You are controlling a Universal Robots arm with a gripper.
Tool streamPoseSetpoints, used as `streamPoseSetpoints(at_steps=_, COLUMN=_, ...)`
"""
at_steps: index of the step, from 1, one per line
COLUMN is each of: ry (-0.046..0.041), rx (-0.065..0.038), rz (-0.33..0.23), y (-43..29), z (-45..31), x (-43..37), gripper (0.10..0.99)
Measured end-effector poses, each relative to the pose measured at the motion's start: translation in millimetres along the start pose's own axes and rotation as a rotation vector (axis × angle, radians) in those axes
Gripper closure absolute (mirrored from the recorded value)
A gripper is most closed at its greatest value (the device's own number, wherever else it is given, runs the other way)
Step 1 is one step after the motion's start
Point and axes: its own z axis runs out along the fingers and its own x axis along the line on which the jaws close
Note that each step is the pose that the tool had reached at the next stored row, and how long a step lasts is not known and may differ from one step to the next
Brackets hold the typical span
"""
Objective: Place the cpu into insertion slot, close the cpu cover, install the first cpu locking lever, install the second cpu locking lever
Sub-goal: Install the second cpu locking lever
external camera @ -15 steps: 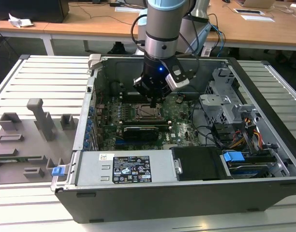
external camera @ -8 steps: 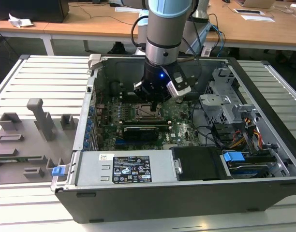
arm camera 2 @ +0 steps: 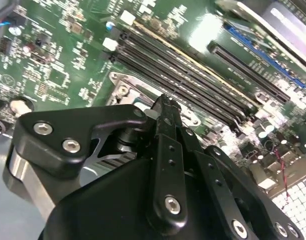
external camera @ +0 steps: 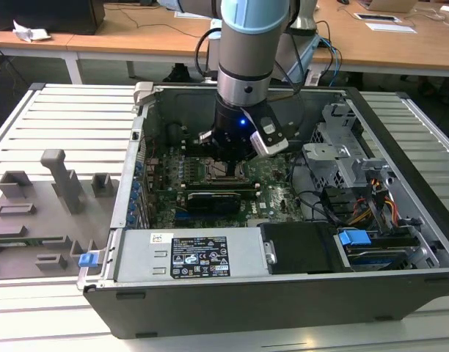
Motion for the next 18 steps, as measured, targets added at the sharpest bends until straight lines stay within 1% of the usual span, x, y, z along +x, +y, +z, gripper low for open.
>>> streamPoseSetpoints(at_steps=2, ry=-0.0001, rx=-0.001, rz=0.000, y=0.1, z=0.2, x=6.8, gripper=0.980)
streamPoseSetpoints(at_steps=3, ry=-0.0003, rx=-0.003, rz=0.000, y=0.3, z=0.7, x=16.2, gripper=0.980)
streamPoseSetpoints(at_steps=5, ry=-0.0002, rx=-0.005, rz=0.000, y=0.0, z=4.8, x=17.8, gripper=0.980)
streamPoseSetpoints(at_steps=6, ry=-0.0002, rx=-0.009, rz=0.000, y=-0.4, z=6.8, x=17.9, gripper=0.980)
streamPoseSetpoints(at_steps=8, ry=-0.0010, rx=-0.035, rz=0.000, y=-6.9, z=6.9, x=18.8, gripper=0.980)
streamPoseSetpoints(at_steps=11, ry=-0.0017, rx=-0.056, rz=0.000, y=-11.0, z=6.8, x=22.3, gripper=0.980)
streamPoseSetpoints(at_steps=12, ry=-0.0021, rx=-0.077, rz=-0.001, y=-14.0, z=6.8, x=27.0, gripper=0.980)
streamPoseSetpoints(at_steps=14, ry=-0.0021, rx=-0.080, rz=-0.001, y=-15.0, z=10.4, x=28.3, gripper=0.980)
streamPoseSetpoints(at_steps=15, ry=-0.0023, rx=-0.084, rz=-0.001, y=-16.5, z=10.3, x=28.6, gripper=0.980)
streamPoseSetpoints(at_steps=16, ry=-0.0026, rx=-0.091, rz=-0.001, y=-18.0, z=10.3, x=28.8, gripper=0.980)
streamPoseSetpoints(at_steps=17, ry=-0.0031, rx=-0.109, rz=-0.001, y=-21.2, z=10.1, x=30.2, gripper=0.980)
streamPoseSetpoints(at_steps=18, ry=-0.0032, rx=-0.116, rz=-0.001, y=-22.1, z=10.0, x=31.2, gripper=0.980)
